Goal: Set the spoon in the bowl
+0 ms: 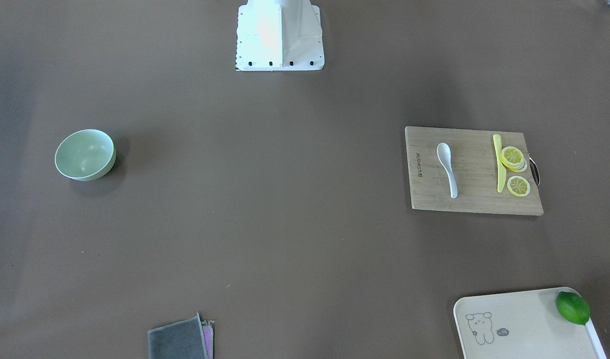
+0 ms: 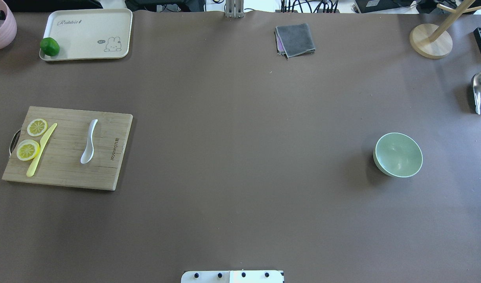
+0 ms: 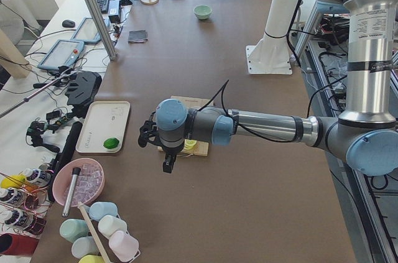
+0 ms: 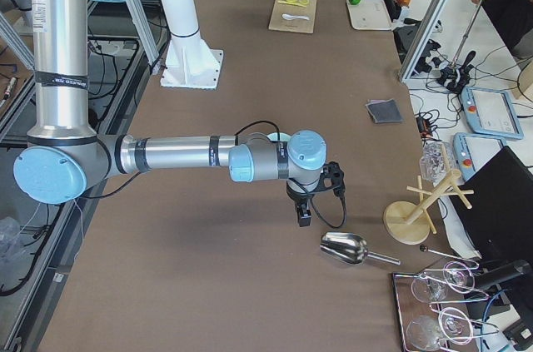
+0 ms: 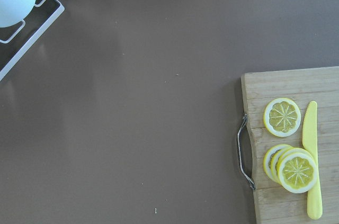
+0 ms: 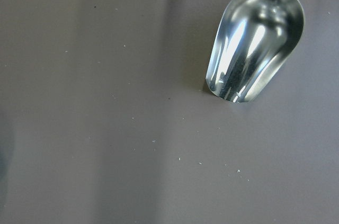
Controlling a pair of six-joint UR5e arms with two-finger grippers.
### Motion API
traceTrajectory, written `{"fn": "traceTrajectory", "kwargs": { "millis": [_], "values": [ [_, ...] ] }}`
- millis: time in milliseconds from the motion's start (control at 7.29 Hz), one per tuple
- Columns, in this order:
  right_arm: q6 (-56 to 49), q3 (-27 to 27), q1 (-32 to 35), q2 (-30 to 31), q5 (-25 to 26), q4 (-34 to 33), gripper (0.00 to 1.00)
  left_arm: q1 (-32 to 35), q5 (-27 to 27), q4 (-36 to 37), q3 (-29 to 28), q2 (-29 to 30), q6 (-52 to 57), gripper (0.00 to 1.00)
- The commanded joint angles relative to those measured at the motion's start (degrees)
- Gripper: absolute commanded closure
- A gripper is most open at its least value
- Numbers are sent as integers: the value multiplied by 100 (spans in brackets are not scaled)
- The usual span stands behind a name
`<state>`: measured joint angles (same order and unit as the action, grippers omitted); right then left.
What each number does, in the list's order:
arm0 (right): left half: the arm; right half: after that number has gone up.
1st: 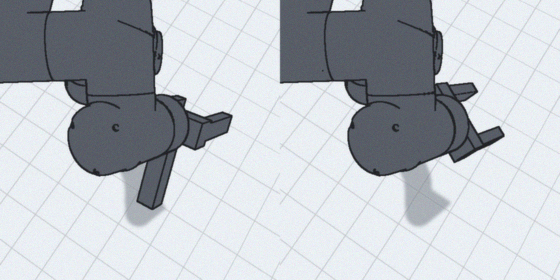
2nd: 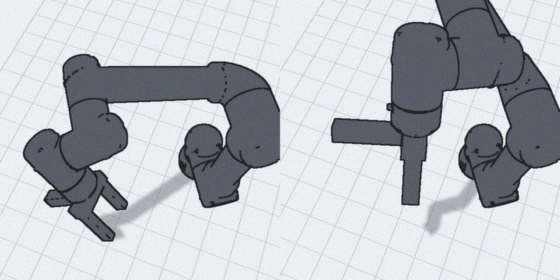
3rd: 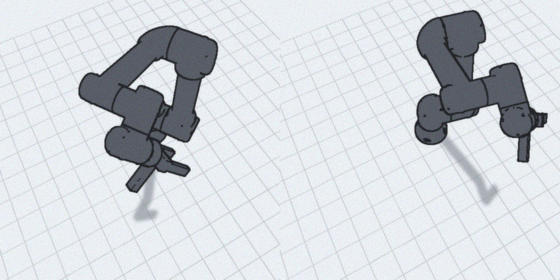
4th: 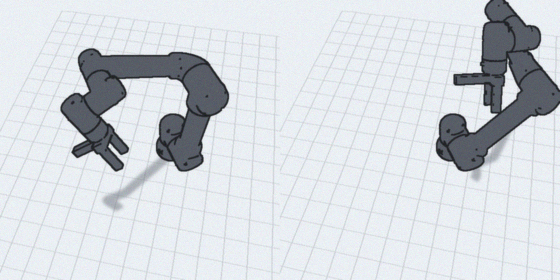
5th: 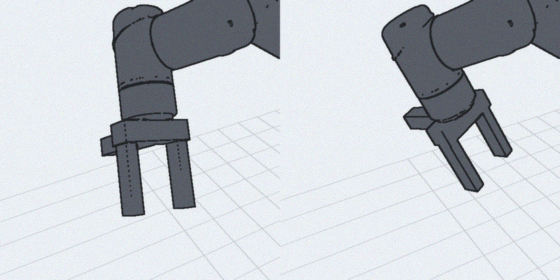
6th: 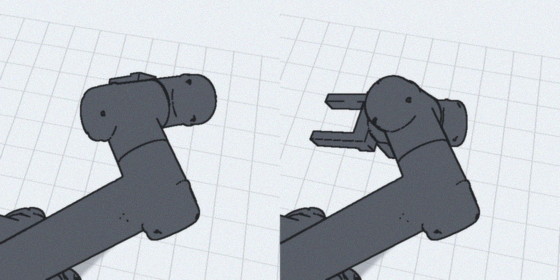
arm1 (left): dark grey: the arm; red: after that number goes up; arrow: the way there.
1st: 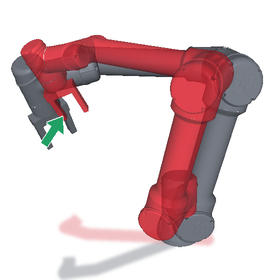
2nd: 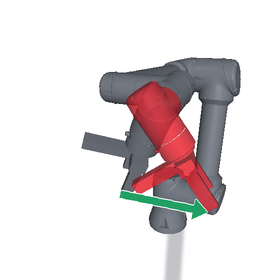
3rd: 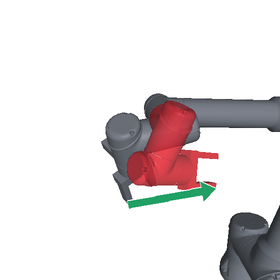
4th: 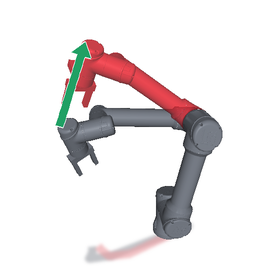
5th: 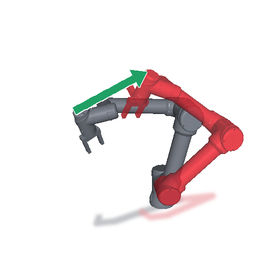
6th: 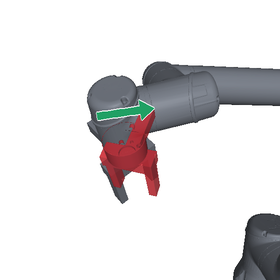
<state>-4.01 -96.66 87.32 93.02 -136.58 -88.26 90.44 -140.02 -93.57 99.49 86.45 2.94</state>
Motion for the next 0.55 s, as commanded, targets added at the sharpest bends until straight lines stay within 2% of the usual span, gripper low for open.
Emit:
{"fn": "traceTrajectory", "kwargs": {
  "millis": [0,275,412],
  "values": [
    [-20,-10,196,-3,17,-87,0,18,44,40,62,-75,48,2],
    [-3,-55,197,-12,323,1,0,18,656,-12,114,-250,57,2],
    [6,-90,197,-21,290,1,0,18,886,-73,149,-269,66,2]
  ]
}}
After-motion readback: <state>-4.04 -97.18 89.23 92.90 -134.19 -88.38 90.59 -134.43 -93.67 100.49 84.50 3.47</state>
